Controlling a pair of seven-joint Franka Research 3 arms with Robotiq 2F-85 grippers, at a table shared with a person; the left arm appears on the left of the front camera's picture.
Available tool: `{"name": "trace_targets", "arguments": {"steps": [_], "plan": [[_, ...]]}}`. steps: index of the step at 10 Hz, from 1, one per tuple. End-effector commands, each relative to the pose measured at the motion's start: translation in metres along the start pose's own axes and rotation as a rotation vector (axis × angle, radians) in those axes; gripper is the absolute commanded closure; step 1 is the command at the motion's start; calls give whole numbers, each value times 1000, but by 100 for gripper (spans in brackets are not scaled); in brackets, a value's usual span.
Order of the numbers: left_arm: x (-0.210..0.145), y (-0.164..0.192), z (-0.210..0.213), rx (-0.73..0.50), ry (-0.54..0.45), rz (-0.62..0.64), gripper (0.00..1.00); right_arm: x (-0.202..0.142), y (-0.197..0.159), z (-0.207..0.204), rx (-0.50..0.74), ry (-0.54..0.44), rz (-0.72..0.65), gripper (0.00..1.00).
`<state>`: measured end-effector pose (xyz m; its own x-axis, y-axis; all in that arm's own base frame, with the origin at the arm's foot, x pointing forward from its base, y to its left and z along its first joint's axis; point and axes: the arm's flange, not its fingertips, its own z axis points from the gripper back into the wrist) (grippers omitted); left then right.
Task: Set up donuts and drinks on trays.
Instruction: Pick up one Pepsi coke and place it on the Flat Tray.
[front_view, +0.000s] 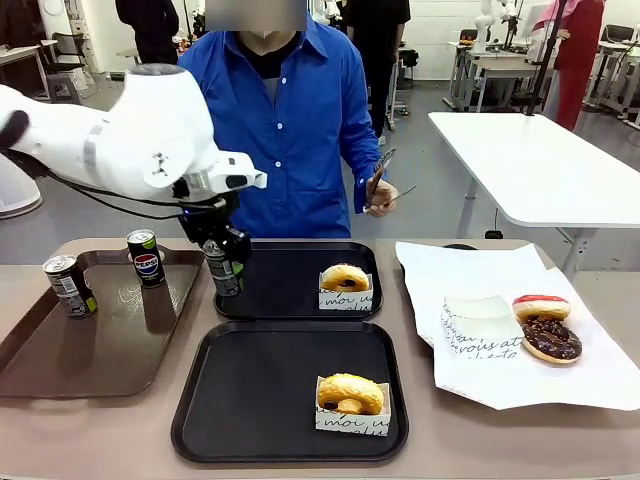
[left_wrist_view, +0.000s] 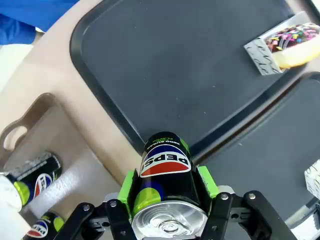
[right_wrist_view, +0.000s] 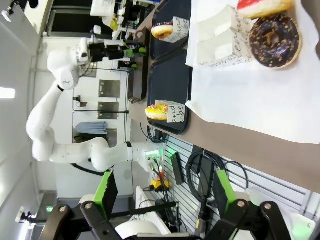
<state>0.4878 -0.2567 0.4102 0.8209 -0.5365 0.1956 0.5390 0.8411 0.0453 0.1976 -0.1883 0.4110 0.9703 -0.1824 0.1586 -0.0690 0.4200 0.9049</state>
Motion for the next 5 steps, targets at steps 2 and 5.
{"name": "trace_targets", "arguments": {"steps": [2,5], "plan": [[20,-10,-14,51,28,4,41,2,2,-1,27,-17,16,0],[23,-14,-25,65,9,-4,41,2,2,-1,27,-17,16,0]]}}
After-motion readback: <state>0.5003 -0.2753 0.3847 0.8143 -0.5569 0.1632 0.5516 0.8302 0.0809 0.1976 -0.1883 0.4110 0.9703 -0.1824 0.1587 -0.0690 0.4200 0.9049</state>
